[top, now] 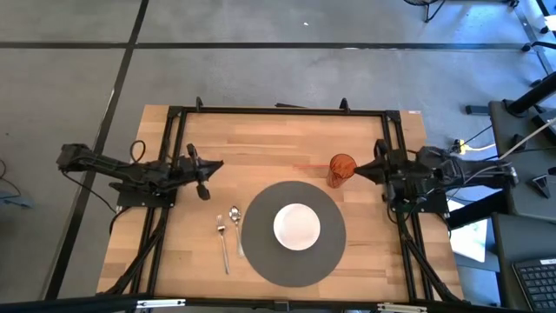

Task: Pick & Place Utensil
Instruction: Put the orange glass on the gray mat to the right of the white bowl

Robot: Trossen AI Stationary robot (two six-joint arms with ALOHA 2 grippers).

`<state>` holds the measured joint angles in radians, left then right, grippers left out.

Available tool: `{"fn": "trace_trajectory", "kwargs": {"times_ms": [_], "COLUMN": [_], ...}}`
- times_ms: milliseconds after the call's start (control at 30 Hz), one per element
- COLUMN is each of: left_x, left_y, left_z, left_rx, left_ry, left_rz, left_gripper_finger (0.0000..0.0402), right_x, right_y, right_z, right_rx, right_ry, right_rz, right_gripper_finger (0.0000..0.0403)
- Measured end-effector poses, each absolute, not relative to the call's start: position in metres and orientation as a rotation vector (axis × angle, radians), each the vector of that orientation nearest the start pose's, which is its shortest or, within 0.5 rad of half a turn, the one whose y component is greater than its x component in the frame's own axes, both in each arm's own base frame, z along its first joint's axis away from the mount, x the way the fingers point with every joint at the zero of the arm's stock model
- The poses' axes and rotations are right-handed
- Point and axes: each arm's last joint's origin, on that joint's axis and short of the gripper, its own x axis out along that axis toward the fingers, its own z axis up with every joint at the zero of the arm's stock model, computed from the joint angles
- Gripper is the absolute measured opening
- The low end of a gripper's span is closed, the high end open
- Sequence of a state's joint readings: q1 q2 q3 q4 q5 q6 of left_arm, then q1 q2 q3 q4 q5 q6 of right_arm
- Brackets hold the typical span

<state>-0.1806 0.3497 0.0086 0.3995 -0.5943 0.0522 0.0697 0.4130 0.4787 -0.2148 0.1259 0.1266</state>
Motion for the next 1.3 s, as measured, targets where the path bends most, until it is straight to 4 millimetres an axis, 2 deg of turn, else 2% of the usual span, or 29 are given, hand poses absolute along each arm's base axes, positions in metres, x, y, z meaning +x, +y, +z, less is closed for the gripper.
{"fn": "trace_trajectory", "kwargs": {"times_ms": [100,200,333,467,600,833,967,1133,1300], "left_x": [0.115,0.114,0.114,0.114,0.114,0.114,0.115,0.115,0.114], "left_y": [-0.002,0.0,0.0,0.0,0.0,0.0,-0.001,-0.002,0.0], "left_z": [0.174,0.175,0.174,0.174,0.174,0.174,0.174,0.175,0.178], "left_rx": [0.103,0.092,0.064,0.06,0.058,0.036,0.012,-0.013,-0.031], "left_ry": [-0.028,-0.033,-0.035,-0.035,-0.036,-0.042,-0.05,-0.058,-0.093], "left_rz": [0.485,0.534,0.548,0.549,0.549,0.547,0.504,0.466,0.524], "left_gripper_finger": [0.0004,0.0001,0.0002,0.0005,0.0003,0.0003,0.0005,0.0003,0.0001], "right_x": [0.126,0.133,0.14,0.145,0.145,0.138,0.133,0.128,0.13], "right_y": [0.0,-0.002,-0.002,-0.001,-0.001,-0.002,-0.002,-0.001,0.001], "right_z": [0.29,0.309,0.337,0.352,0.359,0.36,0.359,0.36,0.357], "right_rx": [0.088,0.074,0.06,0.049,0.033,0.022,0.046,0.079,0.102], "right_ry": [0.266,0.361,0.41,0.46,0.474,0.536,0.582,0.639,0.678], "right_rz": [-0.239,-0.352,-0.372,-0.364,-0.362,-0.366,-0.374,-0.332,-0.27], "right_gripper_finger": [0.001,0.001,0.001,0.0014,0.0047,0.0159,0.0205,0.0228,0.023]}}
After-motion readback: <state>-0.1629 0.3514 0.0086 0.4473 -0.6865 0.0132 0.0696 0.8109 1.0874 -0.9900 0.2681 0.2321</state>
